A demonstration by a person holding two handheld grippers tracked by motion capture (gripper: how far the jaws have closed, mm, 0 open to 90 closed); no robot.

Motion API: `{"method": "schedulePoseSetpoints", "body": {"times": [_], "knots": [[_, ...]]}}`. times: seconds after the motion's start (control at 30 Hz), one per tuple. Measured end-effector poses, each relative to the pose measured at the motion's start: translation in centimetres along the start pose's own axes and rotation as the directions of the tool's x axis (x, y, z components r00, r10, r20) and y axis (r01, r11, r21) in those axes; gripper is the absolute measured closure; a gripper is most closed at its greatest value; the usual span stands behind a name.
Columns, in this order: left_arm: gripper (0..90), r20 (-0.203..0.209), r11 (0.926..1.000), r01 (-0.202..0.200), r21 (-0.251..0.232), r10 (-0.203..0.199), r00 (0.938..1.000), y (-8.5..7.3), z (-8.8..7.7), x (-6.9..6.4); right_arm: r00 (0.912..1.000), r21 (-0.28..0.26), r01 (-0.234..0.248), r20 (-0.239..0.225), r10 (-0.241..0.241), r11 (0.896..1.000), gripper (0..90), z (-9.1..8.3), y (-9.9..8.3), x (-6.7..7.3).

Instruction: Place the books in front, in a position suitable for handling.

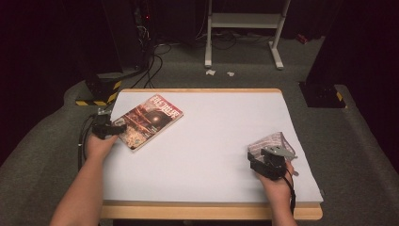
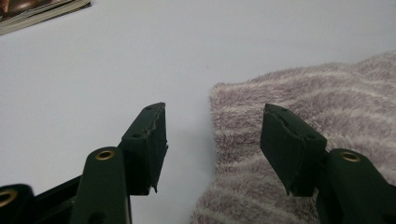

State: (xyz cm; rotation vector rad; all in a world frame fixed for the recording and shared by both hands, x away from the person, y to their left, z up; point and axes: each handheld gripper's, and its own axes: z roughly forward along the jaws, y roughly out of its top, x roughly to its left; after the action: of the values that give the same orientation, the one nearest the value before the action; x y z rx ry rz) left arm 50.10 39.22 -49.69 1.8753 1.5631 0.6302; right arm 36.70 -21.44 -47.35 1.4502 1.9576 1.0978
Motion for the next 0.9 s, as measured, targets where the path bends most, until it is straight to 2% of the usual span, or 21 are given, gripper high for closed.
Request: {"method": "schedulePoseSetpoints", "body": {"times": [0.07,0.4,0.6,0.9], "knots": [[18.3,0.000,1.0000,-0.001,0.006,0.001,1.0000,0.1,0.2,0.2,1.0000,0.000,-0.006,-0.002,0.006,1.000,40.9,0.1,0.1,0.0],[15.6,0.001,0.9999,-0.005,0.010,0.005,1.0000,0.4,0.5,0.7,1.0000,0.016,0.004,0.006,-0.005,1.000,41.1,0.3,-0.1,0.1],[15.5,0.031,0.9992,0.033,0.025,-0.033,0.9990,0.4,0.8,1.3,1.0000,0.015,0.003,0.008,-0.003,1.000,41.1,0.3,-0.1,0.3],[16.6,0.046,0.9996,0.013,0.023,-0.014,0.9988,-0.1,0.3,1.0,0.9999,0.018,0.015,0.005,-0.015,1.000,41.2,0.4,-0.2,0.7]]}}
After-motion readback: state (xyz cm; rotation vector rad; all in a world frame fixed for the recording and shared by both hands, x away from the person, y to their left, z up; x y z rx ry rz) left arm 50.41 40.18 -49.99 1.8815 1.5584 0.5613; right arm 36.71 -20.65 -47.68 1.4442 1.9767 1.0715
